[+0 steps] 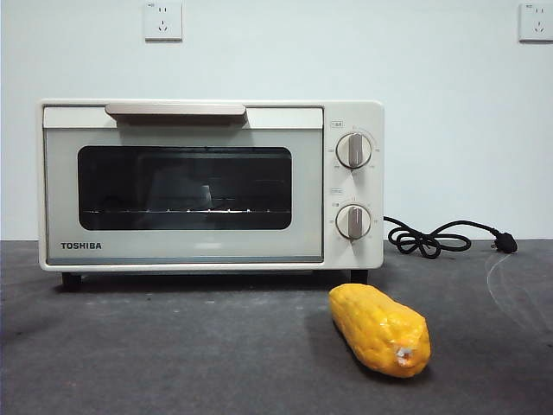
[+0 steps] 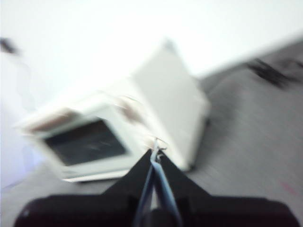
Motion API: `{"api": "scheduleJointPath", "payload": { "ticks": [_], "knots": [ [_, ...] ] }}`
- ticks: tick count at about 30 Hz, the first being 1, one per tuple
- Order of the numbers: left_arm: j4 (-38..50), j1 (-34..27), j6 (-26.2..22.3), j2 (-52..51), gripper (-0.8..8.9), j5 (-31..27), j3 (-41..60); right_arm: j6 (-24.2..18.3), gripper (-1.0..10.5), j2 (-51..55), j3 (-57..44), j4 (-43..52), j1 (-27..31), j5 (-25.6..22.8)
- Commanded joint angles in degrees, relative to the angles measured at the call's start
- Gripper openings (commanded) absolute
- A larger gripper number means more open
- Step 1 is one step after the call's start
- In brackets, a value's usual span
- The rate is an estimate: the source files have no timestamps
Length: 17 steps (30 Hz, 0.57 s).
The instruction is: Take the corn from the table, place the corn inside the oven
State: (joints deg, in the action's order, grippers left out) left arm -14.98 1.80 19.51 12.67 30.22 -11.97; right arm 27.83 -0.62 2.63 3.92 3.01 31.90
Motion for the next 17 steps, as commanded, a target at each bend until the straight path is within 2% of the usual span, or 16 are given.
{"api": "scheduleJointPath", "payload": {
  "ticks": [1, 8, 13, 17],
  "knots": [
    [0.37, 0.02, -2.10, 3.45, -0.05, 0.26, -3.67, 5.38, 0.0, -0.17, 2.49, 0.63, 0.02, 0.72],
    [-3.32, 0.55, -2.25, 14.73, -0.05, 3.80, -15.02, 5.11, 0.0, -6.71, 10.99, -5.40, 0.00, 7.89],
    [-3.82, 2.60, -4.39, 21.59, -0.05, 5.44, -20.55, -1.18, 0.0, -15.54, 18.58, -8.61, -0.07, 16.50],
    [-3.80, 5.46, -4.81, 25.86, -0.05, 5.79, -23.19, -2.62, 0.0, -21.44, 25.03, -8.22, -0.90, 18.45]
  ]
}}
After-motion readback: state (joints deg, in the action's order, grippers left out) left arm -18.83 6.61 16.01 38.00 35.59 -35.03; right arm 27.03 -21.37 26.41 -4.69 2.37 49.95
